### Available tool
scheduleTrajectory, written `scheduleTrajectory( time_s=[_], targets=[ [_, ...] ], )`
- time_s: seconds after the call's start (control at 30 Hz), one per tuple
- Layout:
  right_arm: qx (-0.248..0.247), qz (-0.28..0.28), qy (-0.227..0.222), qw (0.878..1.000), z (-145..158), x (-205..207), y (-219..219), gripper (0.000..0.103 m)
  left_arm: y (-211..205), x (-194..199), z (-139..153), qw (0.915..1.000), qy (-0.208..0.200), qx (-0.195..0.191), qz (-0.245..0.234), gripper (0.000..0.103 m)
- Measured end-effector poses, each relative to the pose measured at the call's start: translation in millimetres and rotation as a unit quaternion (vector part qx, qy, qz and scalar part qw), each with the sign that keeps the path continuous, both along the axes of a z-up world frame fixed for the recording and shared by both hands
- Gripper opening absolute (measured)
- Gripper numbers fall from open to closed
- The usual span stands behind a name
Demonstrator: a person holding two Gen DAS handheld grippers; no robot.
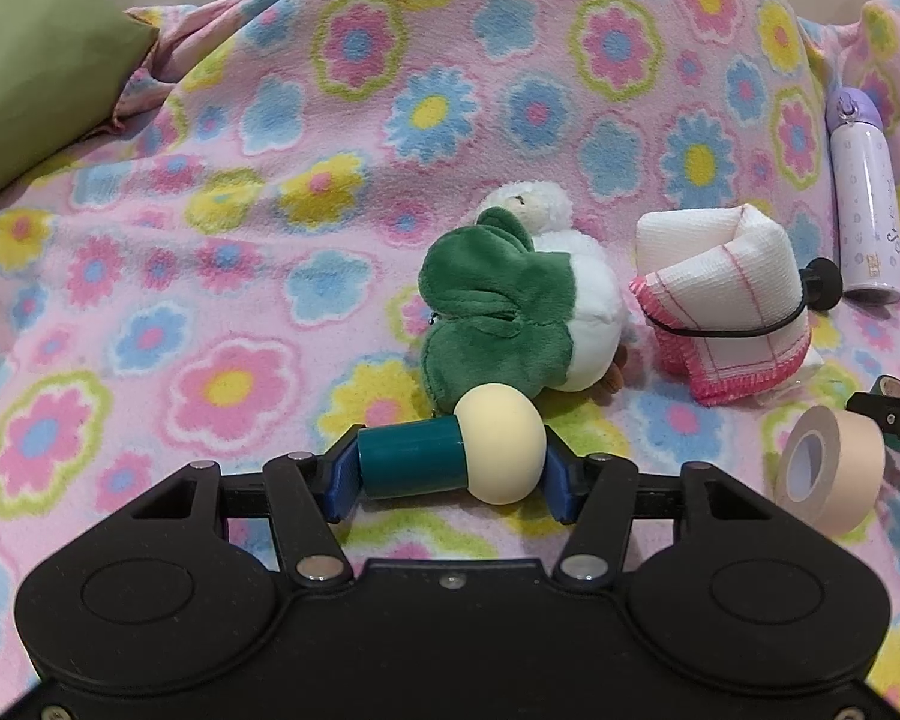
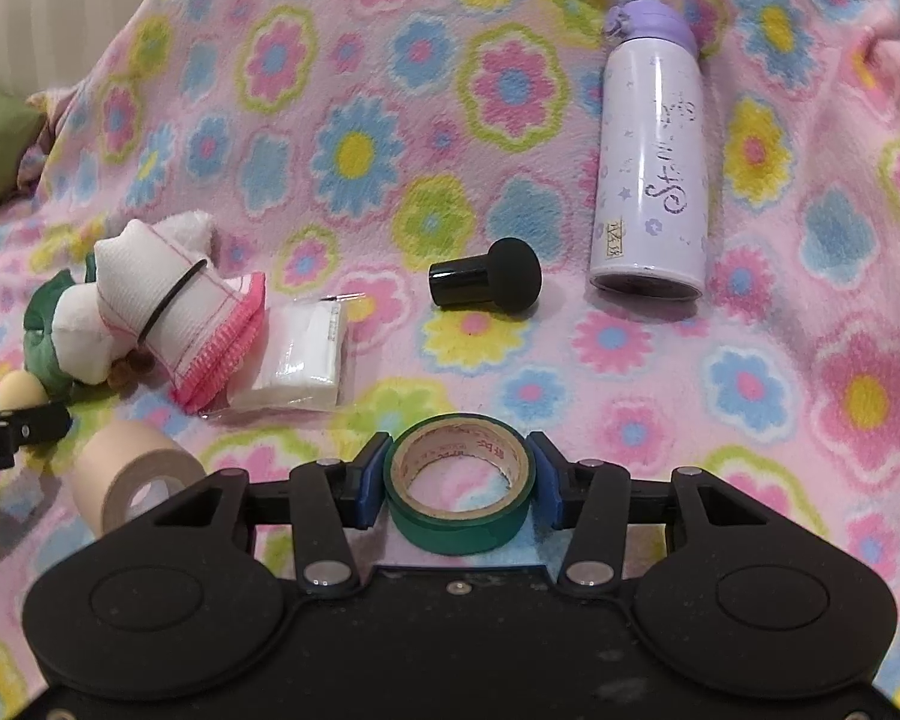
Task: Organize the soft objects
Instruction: 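Close the right gripper on the green tape roll while the left grasps the teal-and-cream peg, then carry the peg and green tape roll with both grippers into the woven basket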
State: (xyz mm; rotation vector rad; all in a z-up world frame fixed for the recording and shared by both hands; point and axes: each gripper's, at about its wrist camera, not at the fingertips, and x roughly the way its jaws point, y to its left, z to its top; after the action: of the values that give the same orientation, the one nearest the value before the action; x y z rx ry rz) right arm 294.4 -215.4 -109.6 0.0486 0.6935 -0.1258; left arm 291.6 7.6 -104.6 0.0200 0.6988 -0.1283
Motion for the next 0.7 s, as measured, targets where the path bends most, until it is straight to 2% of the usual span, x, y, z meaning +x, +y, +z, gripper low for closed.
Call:
scheduleTrajectory(
  time_s=[0.17,0.27,0.37,0.5,0.6,0.7],
  targets=[
    [0.030,-0.012,-0.001,0.999,29,-8,-9,0.047,-1,-5,29,1.0000,-0.009,-0.003,-0.003,0.055],
    [0.023,0.004,-0.021,0.999,58,-26,-4,0.047,-5,-19,58,0.9997,-0.013,-0.008,-0.018,0.055],
    [0.026,0.029,-0.044,0.998,88,-53,6,0.047,-16,-38,83,0.9994,-0.013,0.004,-0.033,0.055],
    [0.072,0.052,-0.055,0.994,118,-94,13,0.047,-24,-67,101,0.9978,0.044,-0.002,-0.050,0.055],
    [0.091,0.067,-0.057,0.992,132,-127,22,0.047,-25,-92,100,0.9946,0.079,-0.007,-0.066,0.055],
    [0.106,0.076,-0.038,0.991,135,-156,30,0.047,-26,-118,95,0.9909,0.109,-0.009,-0.079,0.055]
  ],
)
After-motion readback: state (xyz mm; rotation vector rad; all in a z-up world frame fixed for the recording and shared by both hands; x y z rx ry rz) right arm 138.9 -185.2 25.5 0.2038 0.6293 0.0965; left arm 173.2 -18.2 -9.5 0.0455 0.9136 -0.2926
